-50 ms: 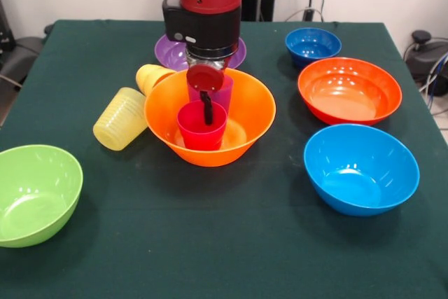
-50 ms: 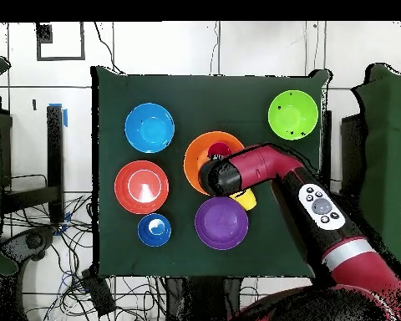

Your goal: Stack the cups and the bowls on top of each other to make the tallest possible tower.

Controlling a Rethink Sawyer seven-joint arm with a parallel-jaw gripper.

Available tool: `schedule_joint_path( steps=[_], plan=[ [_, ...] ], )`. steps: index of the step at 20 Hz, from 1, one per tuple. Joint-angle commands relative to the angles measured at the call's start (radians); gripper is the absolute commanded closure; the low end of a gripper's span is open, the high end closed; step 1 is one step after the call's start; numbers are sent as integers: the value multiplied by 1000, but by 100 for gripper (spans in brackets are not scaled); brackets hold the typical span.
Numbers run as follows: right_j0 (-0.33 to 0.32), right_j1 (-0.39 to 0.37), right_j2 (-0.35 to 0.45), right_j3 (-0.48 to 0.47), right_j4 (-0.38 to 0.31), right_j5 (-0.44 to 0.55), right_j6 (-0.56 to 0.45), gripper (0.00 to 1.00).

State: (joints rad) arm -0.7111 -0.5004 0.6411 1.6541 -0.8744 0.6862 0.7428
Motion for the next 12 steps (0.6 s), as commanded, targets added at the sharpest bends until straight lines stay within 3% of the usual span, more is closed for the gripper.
schedule_joint_path(
  steps=[1,12],
  plan=[
    [4,-36,-14,49,-8,17,-24,0],
    [13,-96,-10,72,11,1,19,0]
  ],
)
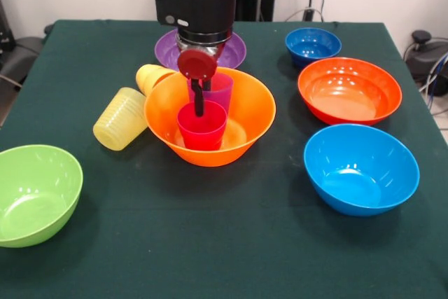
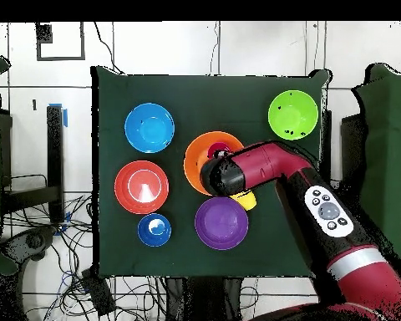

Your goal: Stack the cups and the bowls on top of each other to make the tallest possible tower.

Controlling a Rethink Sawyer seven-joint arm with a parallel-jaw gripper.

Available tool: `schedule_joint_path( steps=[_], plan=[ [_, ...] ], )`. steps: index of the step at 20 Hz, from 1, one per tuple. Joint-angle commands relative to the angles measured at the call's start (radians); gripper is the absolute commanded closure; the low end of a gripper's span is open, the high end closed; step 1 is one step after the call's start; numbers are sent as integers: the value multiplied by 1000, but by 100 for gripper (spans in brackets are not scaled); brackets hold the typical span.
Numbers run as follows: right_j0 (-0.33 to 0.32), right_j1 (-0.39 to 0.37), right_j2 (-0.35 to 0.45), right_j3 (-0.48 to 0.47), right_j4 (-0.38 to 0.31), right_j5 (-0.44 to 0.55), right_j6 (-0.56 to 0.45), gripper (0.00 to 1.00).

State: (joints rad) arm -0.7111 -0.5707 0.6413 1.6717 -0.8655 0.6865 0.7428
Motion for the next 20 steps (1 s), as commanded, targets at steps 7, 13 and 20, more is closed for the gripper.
schedule_joint_path(
  steps=[7,13,20],
  plan=[
    [23,-62,-9,73,32,12,29,0],
    [28,-87,-9,84,44,17,34,0],
    [39,-127,-9,96,71,38,34,0]
  ],
)
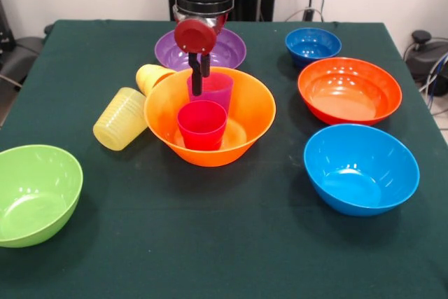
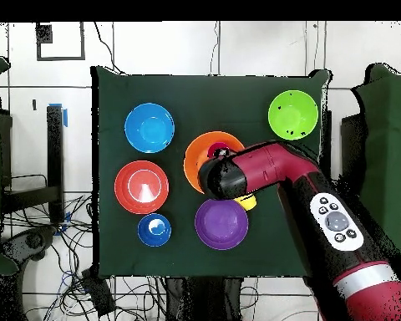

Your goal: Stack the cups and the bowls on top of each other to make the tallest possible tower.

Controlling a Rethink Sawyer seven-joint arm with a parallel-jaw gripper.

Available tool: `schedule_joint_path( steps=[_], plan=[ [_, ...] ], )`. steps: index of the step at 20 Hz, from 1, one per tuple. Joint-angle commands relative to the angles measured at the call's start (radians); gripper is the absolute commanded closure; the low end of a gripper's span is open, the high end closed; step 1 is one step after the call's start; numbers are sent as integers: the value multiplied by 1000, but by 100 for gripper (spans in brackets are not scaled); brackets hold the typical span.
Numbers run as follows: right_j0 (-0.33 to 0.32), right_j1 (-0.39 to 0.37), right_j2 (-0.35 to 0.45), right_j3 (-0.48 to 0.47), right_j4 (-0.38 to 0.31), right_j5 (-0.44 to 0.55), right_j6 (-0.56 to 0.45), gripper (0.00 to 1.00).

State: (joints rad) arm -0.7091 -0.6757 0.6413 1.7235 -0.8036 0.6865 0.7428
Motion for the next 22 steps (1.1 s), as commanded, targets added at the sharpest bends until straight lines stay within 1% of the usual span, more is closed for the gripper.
schedule_joint_path(
  steps=[1,10,12,17,20,22],
  plan=[
    [40,-29,-11,51,12,36,39,0],
    [40,-66,-3,73,51,55,32,0],
    [48,-67,-6,72,64,66,38,0],
    [79,-104,-21,93,89,75,78,0],
    [93,-112,-27,92,103,92,81,0],
    [98,-115,-32,93,128,114,85,0]
  ],
)
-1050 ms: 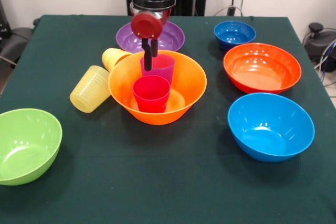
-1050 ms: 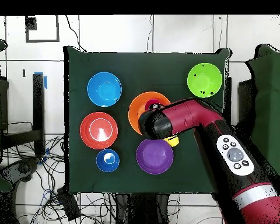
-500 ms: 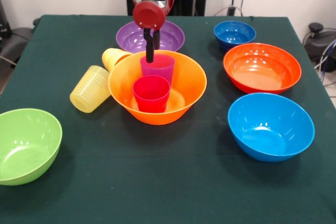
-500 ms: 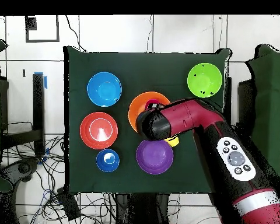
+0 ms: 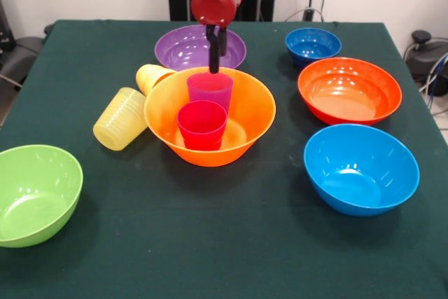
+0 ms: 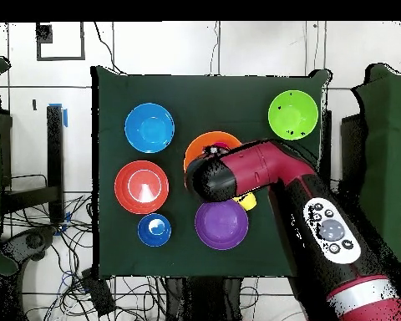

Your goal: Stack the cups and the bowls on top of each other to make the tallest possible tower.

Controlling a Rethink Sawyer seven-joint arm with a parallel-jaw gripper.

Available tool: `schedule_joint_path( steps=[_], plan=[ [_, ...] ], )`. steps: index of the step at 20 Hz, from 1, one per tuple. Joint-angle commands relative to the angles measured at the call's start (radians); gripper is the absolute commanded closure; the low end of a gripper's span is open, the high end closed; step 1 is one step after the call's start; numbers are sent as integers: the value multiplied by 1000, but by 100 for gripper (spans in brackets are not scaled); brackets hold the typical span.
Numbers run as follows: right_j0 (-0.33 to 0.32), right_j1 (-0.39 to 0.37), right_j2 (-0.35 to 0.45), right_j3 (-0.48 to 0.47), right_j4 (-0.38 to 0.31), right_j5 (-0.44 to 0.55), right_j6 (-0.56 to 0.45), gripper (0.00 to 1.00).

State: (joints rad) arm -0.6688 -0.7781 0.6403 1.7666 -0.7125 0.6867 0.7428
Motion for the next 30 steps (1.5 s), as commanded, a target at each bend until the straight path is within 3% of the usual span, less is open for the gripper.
schedule_joint_path(
  steps=[1,8,11,19,30],
  plan=[
    [65,-11,-39,47,57,131,103,0],
    [118,-43,-66,86,173,144,209,0],
    [124,-15,-78,82,212,131,222,0],
    [142,38,-99,106,272,53,239,0],
    [151,53,-127,132,359,44,267,0]
  ],
)
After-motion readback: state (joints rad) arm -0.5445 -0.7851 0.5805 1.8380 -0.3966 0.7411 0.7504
